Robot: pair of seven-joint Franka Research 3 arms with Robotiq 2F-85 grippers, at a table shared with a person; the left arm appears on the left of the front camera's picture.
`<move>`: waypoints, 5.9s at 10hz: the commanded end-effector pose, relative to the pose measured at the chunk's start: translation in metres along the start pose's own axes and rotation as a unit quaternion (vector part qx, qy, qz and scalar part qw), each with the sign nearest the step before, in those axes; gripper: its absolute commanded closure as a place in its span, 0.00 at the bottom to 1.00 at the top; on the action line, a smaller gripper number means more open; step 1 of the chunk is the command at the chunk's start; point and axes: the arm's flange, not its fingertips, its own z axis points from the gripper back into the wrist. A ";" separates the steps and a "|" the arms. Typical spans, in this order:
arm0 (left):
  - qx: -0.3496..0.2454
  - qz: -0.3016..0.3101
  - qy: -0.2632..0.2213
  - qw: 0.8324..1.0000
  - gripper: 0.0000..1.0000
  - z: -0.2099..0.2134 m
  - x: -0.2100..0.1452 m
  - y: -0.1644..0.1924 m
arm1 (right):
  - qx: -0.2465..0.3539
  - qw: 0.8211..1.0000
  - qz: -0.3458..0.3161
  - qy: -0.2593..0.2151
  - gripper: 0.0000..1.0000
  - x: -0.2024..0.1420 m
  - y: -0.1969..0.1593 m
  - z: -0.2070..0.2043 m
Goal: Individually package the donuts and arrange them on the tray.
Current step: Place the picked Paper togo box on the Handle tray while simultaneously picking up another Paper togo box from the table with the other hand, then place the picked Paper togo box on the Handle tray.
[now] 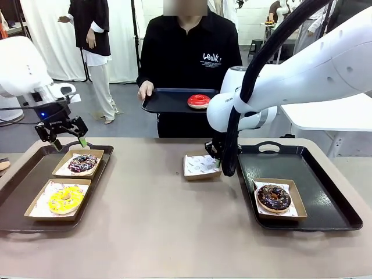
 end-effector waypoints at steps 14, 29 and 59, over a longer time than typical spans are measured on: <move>-0.437 0.132 -0.178 0.872 0.04 0.046 -0.252 0.202 | 0.022 0.996 -0.088 -0.004 1.00 0.025 0.045 0.161; -0.432 0.140 -0.159 0.877 0.04 0.046 -0.251 0.208 | 0.029 0.997 -0.076 -0.008 1.00 0.021 0.041 0.158; -0.432 0.140 -0.159 0.877 0.04 0.046 -0.251 0.208 | -0.027 0.999 -0.022 0.010 0.98 0.006 -0.199 0.119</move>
